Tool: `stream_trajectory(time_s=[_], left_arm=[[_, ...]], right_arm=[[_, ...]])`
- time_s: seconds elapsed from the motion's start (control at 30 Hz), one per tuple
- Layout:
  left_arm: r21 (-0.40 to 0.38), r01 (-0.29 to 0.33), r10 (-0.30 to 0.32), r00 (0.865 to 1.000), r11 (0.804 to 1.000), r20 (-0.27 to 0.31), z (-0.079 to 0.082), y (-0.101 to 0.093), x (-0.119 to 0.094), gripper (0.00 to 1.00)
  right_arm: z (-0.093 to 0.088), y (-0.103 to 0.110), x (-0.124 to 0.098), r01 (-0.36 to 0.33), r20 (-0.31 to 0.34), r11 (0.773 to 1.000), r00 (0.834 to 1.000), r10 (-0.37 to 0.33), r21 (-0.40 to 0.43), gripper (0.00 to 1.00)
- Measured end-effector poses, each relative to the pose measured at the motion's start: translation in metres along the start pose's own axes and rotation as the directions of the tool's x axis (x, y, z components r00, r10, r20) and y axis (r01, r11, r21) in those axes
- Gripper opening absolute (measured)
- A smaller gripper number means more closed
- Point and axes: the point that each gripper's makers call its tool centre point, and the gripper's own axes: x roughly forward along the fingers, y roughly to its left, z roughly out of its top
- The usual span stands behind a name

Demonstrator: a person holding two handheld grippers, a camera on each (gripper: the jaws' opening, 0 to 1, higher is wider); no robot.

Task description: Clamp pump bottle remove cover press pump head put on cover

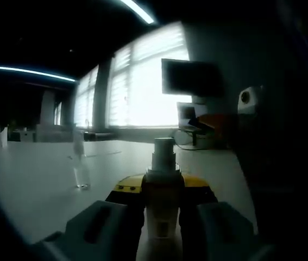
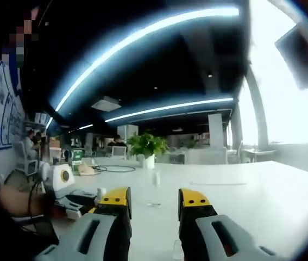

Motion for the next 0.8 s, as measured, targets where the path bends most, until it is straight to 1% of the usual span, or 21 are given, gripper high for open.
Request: stream_trajectory(time_s=[0.2,0.33,0.53,0.8], left_arm=[[-0.007,-0.009,0.009,1.000,1.000,0.000,0.000,0.002,0.000,0.14],[-0.013,-0.011,0.011,1.000,1.000,0.001,0.000,0.002,0.000,0.14],[-0.010,-0.011,0.011,1.000,1.000,0.001,0.000,0.001,0.000,0.14],[-0.009,-0.011,0.011,1.000,1.000,0.000,0.000,0.001,0.000,0.14]], right_arm=[[0.003,0.002,-0.003,-0.021,0.006,1.000,1.000,0.021,-0.003,0.27],[0.003,0.009,-0.005,-0.067,0.017,0.998,0.998,0.067,-0.021,0.26],[0.001,0.007,-0.004,-0.071,0.011,0.997,0.997,0.071,-0.022,0.26],[0.002,0.015,-0.004,-0.096,0.019,0.995,0.995,0.097,-0.030,0.26]])
